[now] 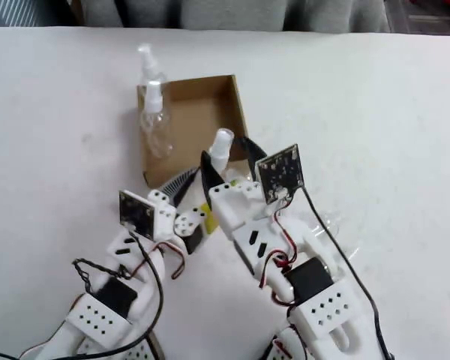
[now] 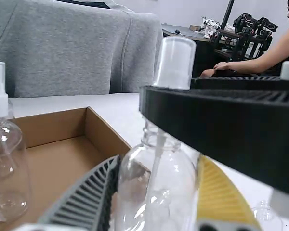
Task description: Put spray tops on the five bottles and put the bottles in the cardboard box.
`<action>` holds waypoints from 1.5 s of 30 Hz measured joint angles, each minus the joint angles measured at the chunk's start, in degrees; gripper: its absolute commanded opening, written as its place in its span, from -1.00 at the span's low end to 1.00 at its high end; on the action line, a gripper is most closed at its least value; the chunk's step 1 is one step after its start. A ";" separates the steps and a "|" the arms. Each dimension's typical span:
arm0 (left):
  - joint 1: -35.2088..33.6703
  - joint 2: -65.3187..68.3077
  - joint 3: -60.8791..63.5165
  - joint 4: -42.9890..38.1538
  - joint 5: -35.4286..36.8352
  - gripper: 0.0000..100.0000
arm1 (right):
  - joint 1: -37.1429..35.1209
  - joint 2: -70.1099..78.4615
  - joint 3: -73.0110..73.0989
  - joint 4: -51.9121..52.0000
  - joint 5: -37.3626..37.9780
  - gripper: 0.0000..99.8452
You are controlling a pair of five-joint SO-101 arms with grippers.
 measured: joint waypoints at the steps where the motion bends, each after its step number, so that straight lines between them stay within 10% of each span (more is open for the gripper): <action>1: 0.00 0.00 0.00 0.00 0.00 -0.95 | 0.00 0.00 -0.88 0.62 0.00 -0.53; 11: -0.18 0.00 0.00 0.00 0.00 -0.95 | 0.09 -6.07 -10.46 8.62 -0.26 -0.99; 34: -0.18 0.00 0.00 0.18 0.00 -0.95 | 13.45 29.63 -36.57 18.73 -0.26 -0.97; 45: -0.18 0.26 0.00 0.26 0.00 -0.95 | 4.84 26.81 -37.71 26.73 -0.26 -0.97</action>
